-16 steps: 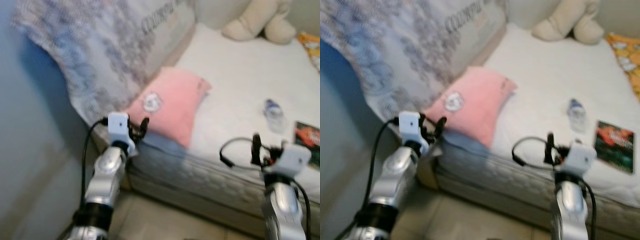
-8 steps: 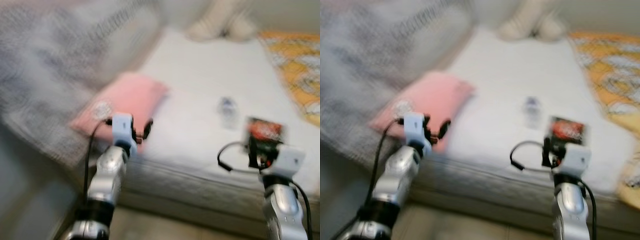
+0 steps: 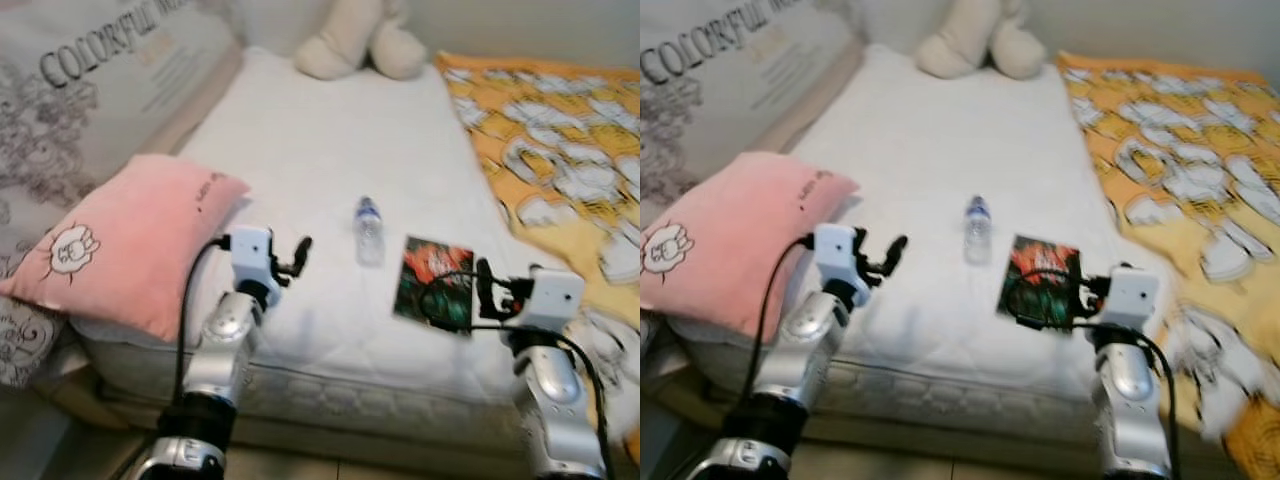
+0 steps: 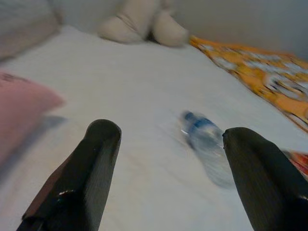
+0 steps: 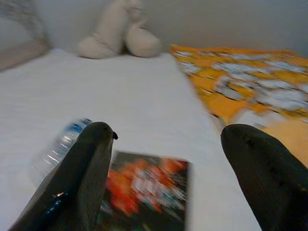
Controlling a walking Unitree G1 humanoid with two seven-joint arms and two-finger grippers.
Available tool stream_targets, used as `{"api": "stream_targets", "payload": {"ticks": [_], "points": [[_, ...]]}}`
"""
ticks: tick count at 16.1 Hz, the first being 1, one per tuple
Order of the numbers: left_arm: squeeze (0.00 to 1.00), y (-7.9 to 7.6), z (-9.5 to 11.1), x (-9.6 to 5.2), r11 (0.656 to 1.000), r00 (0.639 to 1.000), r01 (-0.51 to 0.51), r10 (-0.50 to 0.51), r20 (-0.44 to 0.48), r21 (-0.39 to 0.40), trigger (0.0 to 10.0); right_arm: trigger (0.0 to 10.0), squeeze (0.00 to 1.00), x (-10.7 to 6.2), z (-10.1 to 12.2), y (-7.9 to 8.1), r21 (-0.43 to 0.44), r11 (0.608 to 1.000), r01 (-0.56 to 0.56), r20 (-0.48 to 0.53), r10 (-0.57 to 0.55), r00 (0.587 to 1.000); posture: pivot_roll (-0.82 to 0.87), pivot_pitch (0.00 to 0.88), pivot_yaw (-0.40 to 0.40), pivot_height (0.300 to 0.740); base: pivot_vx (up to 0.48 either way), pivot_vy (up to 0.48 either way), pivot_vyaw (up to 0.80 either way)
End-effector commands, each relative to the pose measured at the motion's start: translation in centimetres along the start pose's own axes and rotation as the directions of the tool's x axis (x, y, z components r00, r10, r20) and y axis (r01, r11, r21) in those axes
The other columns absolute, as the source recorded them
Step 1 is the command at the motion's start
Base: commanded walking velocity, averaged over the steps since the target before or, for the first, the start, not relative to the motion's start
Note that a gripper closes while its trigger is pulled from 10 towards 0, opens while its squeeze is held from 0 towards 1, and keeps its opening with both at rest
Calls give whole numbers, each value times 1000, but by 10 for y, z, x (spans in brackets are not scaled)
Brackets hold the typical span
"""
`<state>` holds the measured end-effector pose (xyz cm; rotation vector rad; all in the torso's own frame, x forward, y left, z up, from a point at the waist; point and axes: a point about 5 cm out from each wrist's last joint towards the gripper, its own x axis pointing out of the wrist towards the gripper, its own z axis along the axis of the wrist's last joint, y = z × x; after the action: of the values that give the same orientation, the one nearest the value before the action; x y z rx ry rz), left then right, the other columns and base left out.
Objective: Clean up the room
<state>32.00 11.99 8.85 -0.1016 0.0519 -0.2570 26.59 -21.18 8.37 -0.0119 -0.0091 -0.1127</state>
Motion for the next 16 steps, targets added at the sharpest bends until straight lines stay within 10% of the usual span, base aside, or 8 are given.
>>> {"api": "stream_targets", "payload": {"ticks": [1,16], "points": [[0,3,0,0,1000,1000,-6,6,-1,3,10000,10000,0,0,-2,6,-4,1000,-28,-5,28,1000,-128,0,-5,740,386,-281,0],[0,20,-3,7,993,994,-81,87,-66,88,10000,10000,0,-15,-11,9,-27,998,-59,-45,58,997,-153,0,13,740,158,-107,-410]]}}
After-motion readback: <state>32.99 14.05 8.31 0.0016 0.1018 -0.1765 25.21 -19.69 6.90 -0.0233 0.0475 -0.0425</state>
